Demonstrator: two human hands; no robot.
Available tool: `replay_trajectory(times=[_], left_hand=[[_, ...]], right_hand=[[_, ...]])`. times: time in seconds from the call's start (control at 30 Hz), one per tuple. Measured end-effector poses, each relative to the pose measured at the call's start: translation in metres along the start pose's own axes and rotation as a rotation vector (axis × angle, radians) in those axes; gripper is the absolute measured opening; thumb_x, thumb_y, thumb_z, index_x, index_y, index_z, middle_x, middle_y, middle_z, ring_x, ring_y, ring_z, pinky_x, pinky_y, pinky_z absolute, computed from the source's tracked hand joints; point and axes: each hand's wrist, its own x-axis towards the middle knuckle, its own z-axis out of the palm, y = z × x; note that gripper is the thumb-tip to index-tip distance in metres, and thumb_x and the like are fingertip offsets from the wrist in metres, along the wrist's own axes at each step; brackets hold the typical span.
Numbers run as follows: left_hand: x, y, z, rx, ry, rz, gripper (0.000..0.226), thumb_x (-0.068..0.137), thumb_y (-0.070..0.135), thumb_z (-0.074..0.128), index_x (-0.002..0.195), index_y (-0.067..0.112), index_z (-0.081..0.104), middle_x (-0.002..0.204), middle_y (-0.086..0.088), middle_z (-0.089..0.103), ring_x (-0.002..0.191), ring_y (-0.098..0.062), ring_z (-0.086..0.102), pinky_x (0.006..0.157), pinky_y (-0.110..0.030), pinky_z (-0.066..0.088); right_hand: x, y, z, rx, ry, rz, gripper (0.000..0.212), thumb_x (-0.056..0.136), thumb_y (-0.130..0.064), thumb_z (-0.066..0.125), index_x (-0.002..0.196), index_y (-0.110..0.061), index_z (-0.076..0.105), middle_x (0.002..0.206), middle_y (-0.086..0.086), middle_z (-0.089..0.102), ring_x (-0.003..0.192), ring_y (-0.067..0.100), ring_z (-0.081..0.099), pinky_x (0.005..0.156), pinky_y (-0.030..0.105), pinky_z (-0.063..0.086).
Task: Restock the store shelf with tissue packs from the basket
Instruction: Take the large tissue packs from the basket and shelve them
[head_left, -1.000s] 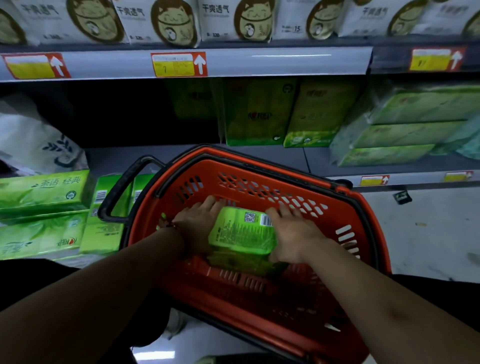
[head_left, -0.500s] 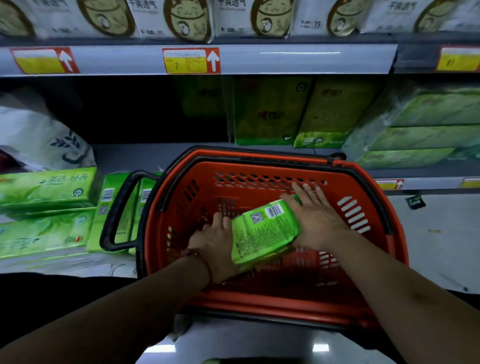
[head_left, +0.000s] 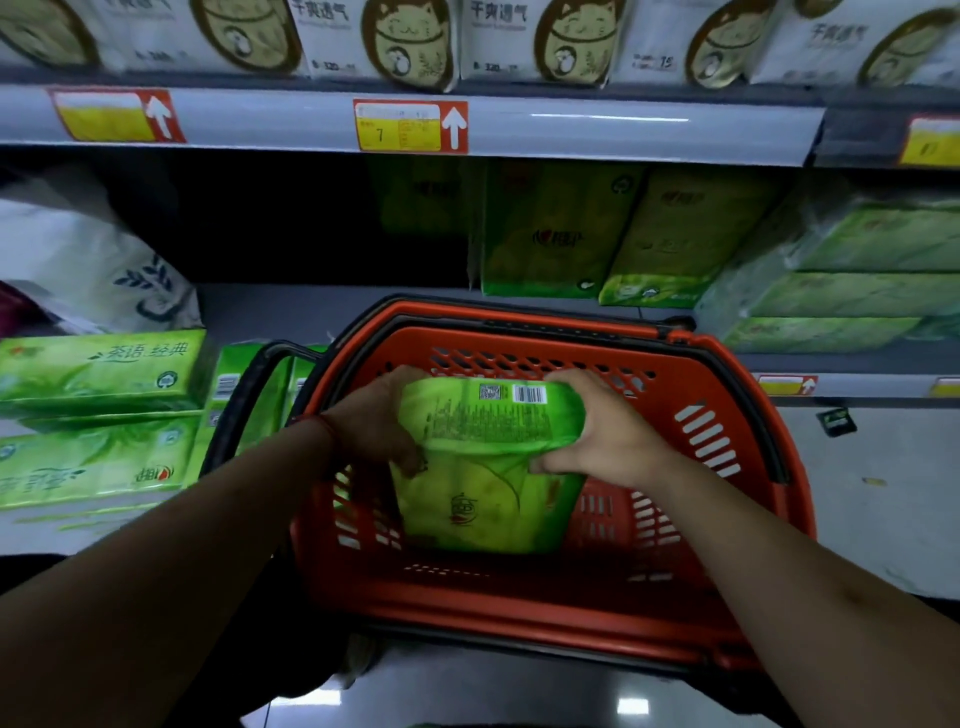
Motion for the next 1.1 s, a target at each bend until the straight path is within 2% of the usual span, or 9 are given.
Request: replay_trajectory(times=[0.13,0.23,0.33,0.5,0.67,0.8,0.9,1.0,1.1], left_hand=[[-0.017,0.025,-0.026,-0.331,0.109,0.171,0.109,0.056,-0.017,0.089,0.148,0.015,0.040,0.118,0.004,0.064,0.094,0.004,0.069,0.070,-0.022,0.060],[-0.030,0.044,-0.038,-0.657,0.262,0.287,0.146,0.045,0.014,0.102,0.162,0.031,0.015,0.130,-0.001,0.068,0.113,-0.015,0.070,0.091,-0.039,0.060],[-0.044,0.062,-0.045,-0.763,0.331,0.378,0.152,0.049,0.022,0.103,0.161,0.037,0.002,0.142,-0.003,0.060,0.121,-0.016,0.067,0.096,-0.043,0.057],[-0.075,0.094,-0.040,-0.907,0.287,0.397,0.107,0.047,0.031,0.098,0.141,0.014,0.049,0.129,-0.018,0.068,0.107,-0.034,0.072,0.083,-0.048,0.061],[-0.101,0.127,-0.045,-1.204,0.319,0.402,0.089,0.054,0.033,0.095,0.132,0.004,0.062,0.124,-0.026,0.069,0.109,-0.045,0.069,0.087,-0.059,0.059],[-0.128,0.149,-0.063,-1.219,0.213,0.384,0.041,0.083,0.034,0.067,0.117,0.011,0.072,0.114,-0.018,0.076,0.095,-0.035,0.076,0.081,-0.052,0.062],[-0.143,0.159,-0.078,-1.117,0.196,0.392,0.041,0.091,0.043,0.060,0.120,0.016,0.072,0.115,-0.014,0.076,0.100,-0.033,0.075,0.085,-0.049,0.062],[-0.151,0.151,-0.081,-1.110,0.166,0.366,0.053,0.088,0.048,0.059,0.128,0.014,0.068,0.122,-0.016,0.073,0.110,-0.034,0.072,0.096,-0.051,0.057],[-0.148,0.145,-0.077,-1.116,0.089,0.316,0.081,0.067,0.054,0.085,0.132,0.010,0.066,0.128,-0.020,0.070,0.114,-0.037,0.069,0.097,-0.053,0.056]], right_hand=[[-0.002,-0.024,-0.043,0.193,0.047,0.035,0.096,0.038,-0.043,0.101,0.125,-0.043,0.059,0.120,-0.011,0.067,0.108,0.012,0.068,0.094,0.043,0.059],[-0.013,-0.053,-0.079,0.322,0.133,-0.013,0.089,0.043,-0.020,0.104,0.123,-0.029,0.066,0.108,-0.003,0.076,0.097,0.015,0.074,0.080,0.033,0.060],[-0.024,-0.094,-0.112,0.386,0.227,-0.115,0.083,0.039,-0.024,0.099,0.117,-0.018,0.070,0.110,0.007,0.076,0.093,0.016,0.071,0.080,0.030,0.058],[-0.037,-0.158,-0.159,0.502,0.337,-0.181,0.083,0.031,-0.053,0.100,0.107,-0.028,0.075,0.120,0.006,0.072,0.106,0.025,0.071,0.087,0.042,0.058],[-0.054,-0.164,-0.149,0.756,0.491,-0.149,0.095,0.050,-0.060,0.094,0.134,-0.037,0.056,0.135,0.005,0.065,0.121,0.028,0.066,0.100,0.050,0.052],[-0.083,-0.156,-0.116,0.926,0.353,-0.083,0.118,0.039,-0.067,0.096,0.142,-0.025,0.056,0.128,0.005,0.073,0.113,0.021,0.072,0.090,0.038,0.057],[-0.088,-0.164,-0.108,0.927,0.229,-0.070,0.096,0.051,-0.065,0.091,0.133,-0.022,0.064,0.120,0.008,0.076,0.109,0.027,0.074,0.091,0.041,0.058],[-0.090,-0.174,-0.106,1.056,0.176,0.018,0.055,0.076,-0.051,0.075,0.119,-0.017,0.076,0.115,0.012,0.077,0.099,0.028,0.076,0.094,0.045,0.059],[-0.088,-0.173,-0.107,1.196,0.140,0.096,0.036,0.083,-0.045,0.066,0.095,-0.017,0.085,0.100,0.012,0.080,0.079,0.024,0.078,0.073,0.037,0.064]])
